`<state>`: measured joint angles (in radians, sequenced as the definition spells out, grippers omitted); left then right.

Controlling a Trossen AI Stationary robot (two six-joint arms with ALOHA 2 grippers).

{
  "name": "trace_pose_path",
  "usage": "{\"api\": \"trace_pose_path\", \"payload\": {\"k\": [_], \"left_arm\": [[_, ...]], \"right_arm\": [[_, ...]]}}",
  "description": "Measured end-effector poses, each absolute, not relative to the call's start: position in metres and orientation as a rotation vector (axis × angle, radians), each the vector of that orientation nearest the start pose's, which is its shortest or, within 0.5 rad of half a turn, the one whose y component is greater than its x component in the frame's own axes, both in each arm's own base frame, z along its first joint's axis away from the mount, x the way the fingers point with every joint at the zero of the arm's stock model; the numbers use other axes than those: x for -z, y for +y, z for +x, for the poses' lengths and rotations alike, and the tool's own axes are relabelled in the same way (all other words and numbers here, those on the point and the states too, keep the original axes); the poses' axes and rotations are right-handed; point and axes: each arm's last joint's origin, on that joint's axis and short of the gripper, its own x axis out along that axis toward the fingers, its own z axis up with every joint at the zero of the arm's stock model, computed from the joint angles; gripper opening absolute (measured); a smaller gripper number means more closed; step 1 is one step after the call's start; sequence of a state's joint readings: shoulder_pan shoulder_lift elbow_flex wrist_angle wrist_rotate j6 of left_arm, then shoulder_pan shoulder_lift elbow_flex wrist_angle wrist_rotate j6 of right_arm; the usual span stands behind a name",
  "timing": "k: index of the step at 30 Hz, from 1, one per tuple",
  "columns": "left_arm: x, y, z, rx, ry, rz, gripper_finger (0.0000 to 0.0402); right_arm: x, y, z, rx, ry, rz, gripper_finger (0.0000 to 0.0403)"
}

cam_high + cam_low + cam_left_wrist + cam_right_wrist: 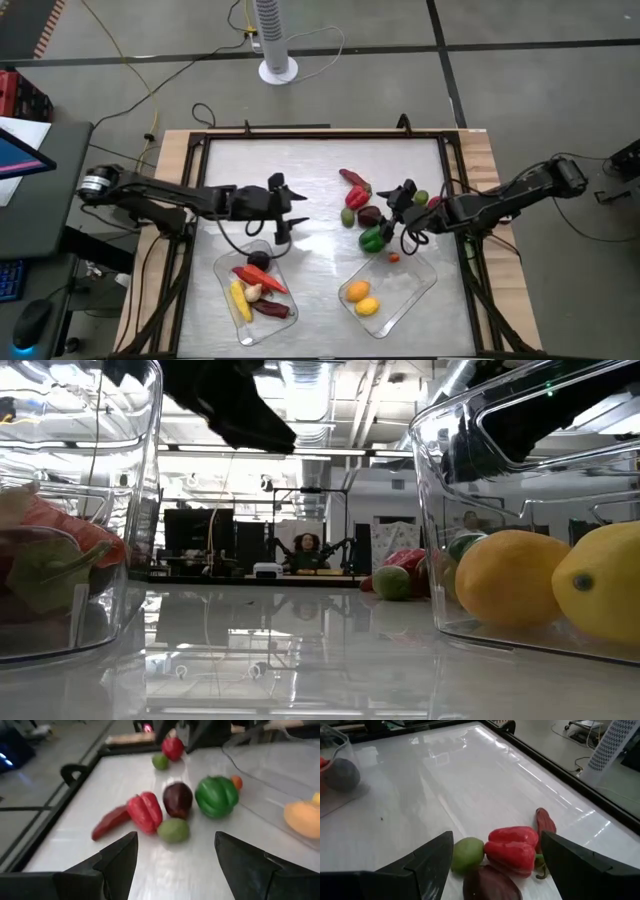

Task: Sort produce into baskets
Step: Put the red bell pepper into the left transparent bin

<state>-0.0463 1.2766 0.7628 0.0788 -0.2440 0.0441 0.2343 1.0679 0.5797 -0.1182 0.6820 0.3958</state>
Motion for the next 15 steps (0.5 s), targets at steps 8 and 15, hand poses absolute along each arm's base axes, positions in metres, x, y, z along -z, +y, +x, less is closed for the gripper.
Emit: {"api": "trace_pose_path", "payload": {"k": [8,15], "left_arm": [[-0.252,0.005,0.247,-0.254,0.263,0.126,0.0251],[-0.267,0.029,0.236,-0.359,0.096,0.220,0.0251]], "right_arm": [[-0.221,0.023,0.211,0.551,0.457,0.148,0.0324],[-0.216,-0.001,0.208,0.639,0.519,0.208,0.0324]]}}
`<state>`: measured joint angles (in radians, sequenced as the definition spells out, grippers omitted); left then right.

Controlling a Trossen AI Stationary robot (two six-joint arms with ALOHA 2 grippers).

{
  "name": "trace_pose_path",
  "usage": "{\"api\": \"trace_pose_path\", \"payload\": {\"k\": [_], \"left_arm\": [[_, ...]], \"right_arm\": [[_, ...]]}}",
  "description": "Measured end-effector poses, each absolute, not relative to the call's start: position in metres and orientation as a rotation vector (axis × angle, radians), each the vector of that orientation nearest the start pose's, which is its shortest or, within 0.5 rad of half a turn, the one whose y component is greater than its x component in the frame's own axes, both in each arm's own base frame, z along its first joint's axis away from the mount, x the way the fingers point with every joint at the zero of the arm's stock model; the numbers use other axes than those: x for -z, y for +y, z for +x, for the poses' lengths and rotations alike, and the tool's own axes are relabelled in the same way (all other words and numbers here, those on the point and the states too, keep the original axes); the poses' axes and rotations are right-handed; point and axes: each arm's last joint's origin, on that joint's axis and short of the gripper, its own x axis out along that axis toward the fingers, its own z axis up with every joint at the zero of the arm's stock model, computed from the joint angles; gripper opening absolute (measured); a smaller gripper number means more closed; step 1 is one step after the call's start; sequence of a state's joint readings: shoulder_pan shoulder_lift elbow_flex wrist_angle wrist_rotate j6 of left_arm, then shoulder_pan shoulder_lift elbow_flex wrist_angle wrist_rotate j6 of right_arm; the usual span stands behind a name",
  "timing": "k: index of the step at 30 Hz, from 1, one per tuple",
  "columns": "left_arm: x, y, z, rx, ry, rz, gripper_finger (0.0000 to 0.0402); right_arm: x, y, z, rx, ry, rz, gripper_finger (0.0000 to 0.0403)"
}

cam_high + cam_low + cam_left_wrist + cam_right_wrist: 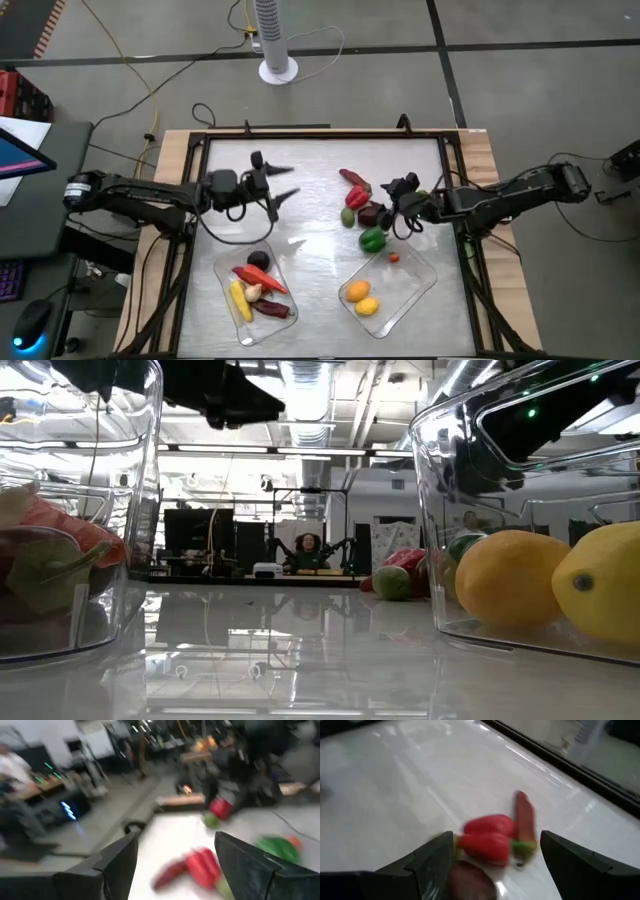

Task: Sort produce into baskets
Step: Put the red bell pepper into the left transparent bin

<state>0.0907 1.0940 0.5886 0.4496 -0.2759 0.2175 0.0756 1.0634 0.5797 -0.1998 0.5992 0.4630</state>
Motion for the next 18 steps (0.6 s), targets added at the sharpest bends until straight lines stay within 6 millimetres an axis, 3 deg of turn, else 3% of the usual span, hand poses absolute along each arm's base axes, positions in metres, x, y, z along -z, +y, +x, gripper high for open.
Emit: {"api": "trace_pose_path", "payload": {"k": [9,18], "left_arm": [[-0.308,0.056,0.211,-0.457,-0.202,0.308,0.0251],[-0.312,0.055,0.200,-0.488,-0.172,0.297,0.0251]], "right_arm": [[-0.220,-0.039,0.208,0.679,0.523,0.333,0.0324],[-0.236,-0.058,0.215,0.715,0.403,0.332,0.0324]]}}
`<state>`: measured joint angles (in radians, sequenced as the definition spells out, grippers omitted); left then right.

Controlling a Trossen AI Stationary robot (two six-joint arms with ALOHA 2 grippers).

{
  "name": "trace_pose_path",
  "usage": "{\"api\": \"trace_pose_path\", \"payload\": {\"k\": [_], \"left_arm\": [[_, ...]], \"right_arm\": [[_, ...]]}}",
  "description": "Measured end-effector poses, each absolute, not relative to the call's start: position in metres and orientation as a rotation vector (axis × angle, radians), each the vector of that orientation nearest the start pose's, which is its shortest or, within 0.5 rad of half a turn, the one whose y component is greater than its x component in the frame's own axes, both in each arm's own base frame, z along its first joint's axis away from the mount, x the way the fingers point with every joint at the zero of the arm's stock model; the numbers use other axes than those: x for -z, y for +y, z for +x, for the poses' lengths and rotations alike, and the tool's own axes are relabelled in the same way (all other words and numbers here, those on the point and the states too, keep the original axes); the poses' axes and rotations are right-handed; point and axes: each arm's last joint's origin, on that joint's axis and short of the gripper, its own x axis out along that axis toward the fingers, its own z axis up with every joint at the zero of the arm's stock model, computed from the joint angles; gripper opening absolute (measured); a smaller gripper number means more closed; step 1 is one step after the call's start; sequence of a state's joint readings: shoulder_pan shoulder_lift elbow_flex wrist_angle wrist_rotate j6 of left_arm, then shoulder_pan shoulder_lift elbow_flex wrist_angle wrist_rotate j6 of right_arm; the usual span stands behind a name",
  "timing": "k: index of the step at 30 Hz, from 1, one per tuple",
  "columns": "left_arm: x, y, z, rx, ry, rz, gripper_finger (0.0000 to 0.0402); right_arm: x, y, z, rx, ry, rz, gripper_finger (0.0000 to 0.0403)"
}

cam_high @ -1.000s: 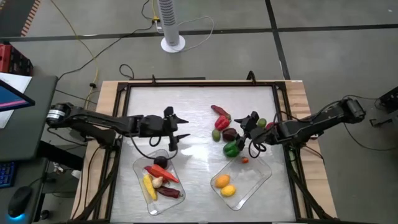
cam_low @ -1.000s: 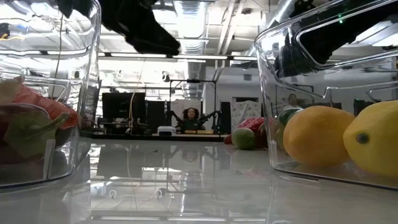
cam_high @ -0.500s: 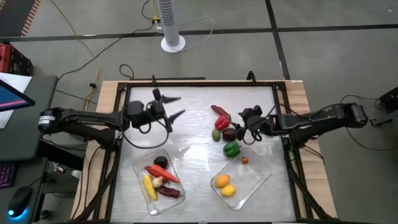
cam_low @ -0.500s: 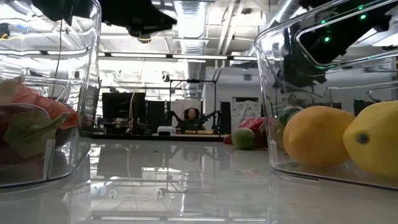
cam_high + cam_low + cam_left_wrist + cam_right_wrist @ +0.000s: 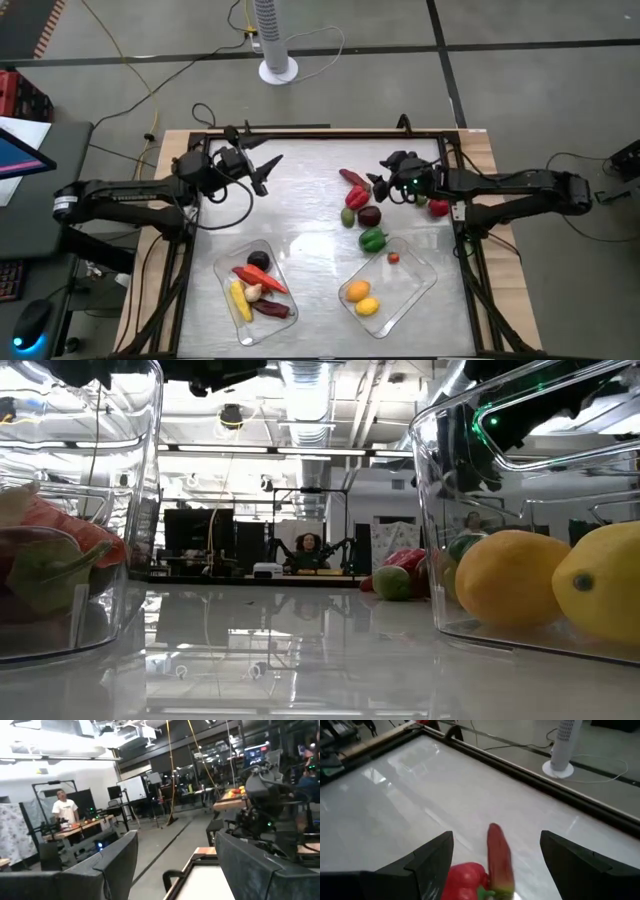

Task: Sort produce into baskets
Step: Put the red bell pepper into the left transparent bin

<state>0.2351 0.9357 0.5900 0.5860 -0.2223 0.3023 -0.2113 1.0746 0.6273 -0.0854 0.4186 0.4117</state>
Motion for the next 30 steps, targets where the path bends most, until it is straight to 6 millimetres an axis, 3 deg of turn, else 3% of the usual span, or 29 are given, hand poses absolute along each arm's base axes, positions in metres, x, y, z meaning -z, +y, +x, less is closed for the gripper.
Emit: {"api": "trace_pose_path", "payload": {"k": [13,23,30], "left_arm": [[-0.332,0.038,0.166,-0.433,-0.231,0.350,0.0251],[-0.324,0.045,0.170,-0.444,-0.145,0.363,0.0251],[-0.325,0.044,0.162,-0.459,-0.130,0.376,0.0251]], "right_arm": [[-0.219,-0.059,0.230,0.714,0.464,0.302,0.0324],[-0.186,-0.073,0.255,0.722,0.530,0.210,0.0381],[-0.193,-0.080,0.259,0.700,0.569,0.259,0.0393]]}}
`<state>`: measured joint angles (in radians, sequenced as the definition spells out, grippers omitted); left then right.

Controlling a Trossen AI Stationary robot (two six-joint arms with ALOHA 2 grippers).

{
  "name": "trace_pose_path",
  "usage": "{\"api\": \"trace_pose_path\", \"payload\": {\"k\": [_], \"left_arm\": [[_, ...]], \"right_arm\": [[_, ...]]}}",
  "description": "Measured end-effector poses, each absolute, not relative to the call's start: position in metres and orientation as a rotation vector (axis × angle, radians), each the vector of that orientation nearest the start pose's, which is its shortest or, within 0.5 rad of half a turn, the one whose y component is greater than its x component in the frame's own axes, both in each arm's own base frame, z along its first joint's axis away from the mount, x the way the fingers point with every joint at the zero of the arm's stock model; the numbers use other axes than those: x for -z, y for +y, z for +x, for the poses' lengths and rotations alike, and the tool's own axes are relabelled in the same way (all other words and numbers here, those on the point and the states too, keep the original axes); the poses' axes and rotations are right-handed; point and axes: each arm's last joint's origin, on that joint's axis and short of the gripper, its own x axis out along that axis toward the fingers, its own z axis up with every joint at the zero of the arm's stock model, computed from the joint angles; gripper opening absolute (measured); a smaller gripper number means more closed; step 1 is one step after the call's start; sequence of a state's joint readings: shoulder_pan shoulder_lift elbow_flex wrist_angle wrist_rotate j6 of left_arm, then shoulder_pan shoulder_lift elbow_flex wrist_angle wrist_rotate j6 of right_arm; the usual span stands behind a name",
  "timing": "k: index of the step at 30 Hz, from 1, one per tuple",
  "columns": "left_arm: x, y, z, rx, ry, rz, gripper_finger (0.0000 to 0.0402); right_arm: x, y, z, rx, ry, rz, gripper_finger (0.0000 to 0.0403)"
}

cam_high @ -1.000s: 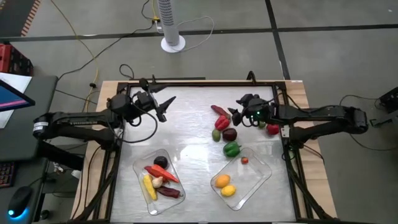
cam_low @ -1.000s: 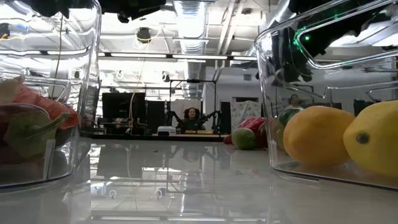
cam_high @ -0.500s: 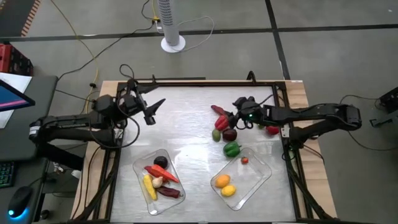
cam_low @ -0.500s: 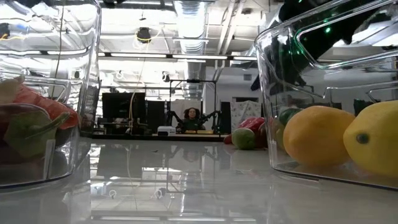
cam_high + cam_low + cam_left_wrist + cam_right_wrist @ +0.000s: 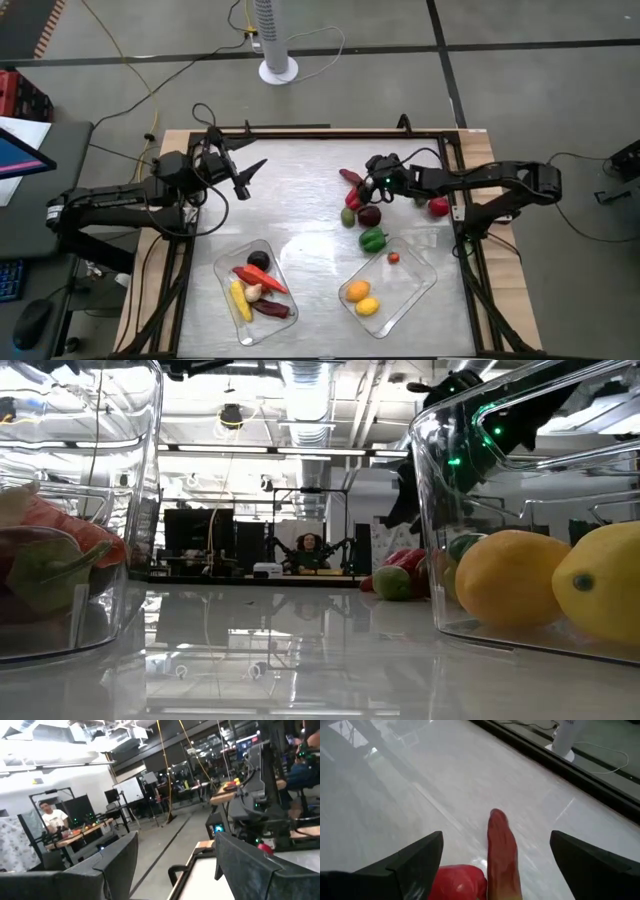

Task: Sort produce into baskets
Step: Put the red bell pepper into the left transparent bin

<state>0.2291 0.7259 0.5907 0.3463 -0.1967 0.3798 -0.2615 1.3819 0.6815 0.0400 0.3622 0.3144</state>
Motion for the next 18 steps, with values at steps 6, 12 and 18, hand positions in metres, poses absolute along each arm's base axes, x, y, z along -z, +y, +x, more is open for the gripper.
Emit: {"api": "trace_pose_path", "payload": {"k": [6,12,18], "left_arm": [[-0.327,0.042,0.155,-0.461,-0.134,0.375,0.0251],[-0.326,0.042,0.155,-0.459,-0.118,0.371,0.0251],[-0.325,0.043,0.155,-0.481,-0.099,0.376,0.0251]], "right_arm": [[-0.176,-0.081,0.269,0.636,0.632,0.314,0.0398],[-0.165,-0.083,0.276,0.584,0.779,0.378,0.0397],[-0.168,-0.082,0.275,0.601,0.821,0.401,0.0396]]}}
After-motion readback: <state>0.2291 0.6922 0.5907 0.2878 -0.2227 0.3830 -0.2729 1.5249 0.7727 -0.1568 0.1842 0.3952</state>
